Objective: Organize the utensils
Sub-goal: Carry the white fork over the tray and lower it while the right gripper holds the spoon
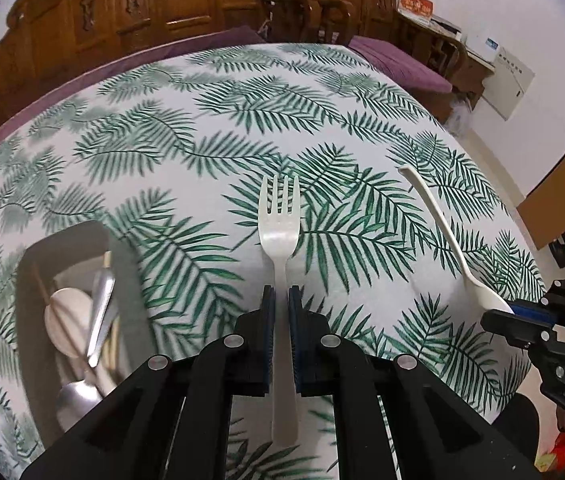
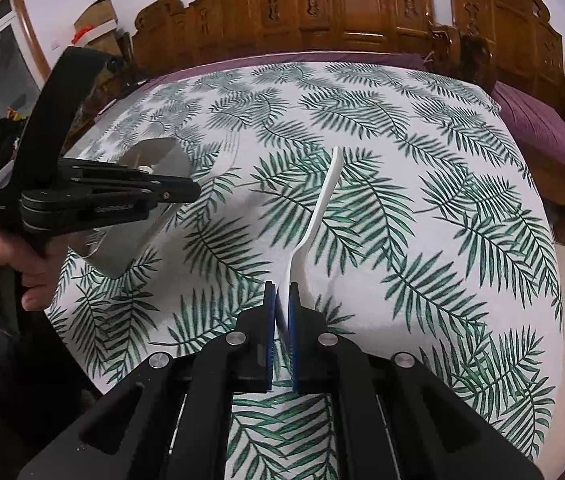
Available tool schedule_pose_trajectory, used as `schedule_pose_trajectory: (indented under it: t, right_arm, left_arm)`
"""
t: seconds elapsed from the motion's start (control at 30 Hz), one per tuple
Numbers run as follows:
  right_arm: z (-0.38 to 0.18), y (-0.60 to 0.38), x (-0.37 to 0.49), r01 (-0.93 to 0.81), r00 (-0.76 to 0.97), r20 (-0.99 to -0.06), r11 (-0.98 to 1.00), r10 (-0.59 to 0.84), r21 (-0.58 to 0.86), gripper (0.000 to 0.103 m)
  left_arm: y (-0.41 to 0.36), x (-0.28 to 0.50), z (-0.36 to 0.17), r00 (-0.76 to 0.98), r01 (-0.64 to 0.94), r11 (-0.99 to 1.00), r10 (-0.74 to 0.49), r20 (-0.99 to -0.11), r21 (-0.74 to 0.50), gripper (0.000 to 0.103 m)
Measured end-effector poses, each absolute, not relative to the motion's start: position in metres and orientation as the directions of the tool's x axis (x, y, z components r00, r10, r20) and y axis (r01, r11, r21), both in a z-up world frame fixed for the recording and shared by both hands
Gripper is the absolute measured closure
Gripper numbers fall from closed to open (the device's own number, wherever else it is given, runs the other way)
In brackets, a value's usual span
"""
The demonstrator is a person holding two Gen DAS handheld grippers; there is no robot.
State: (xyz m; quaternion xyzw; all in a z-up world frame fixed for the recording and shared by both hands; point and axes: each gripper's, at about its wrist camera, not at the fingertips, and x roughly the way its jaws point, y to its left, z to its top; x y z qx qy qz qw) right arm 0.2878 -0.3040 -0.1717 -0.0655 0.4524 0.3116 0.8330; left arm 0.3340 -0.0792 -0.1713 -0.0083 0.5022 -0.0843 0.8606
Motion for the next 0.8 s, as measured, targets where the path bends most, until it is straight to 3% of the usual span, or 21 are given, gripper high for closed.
schedule_pose_trajectory:
  t: [0.8]
  right_arm:
    - [-0.155,-0.256,0.270,-0.636,0.386,-0.783,0.755,0.488,0.158,0.096]
  left_arm:
    - [-0.001,0.300,-0.132,0.550,0.046,0.993,-0.117,-0.827,-0.109,0.097]
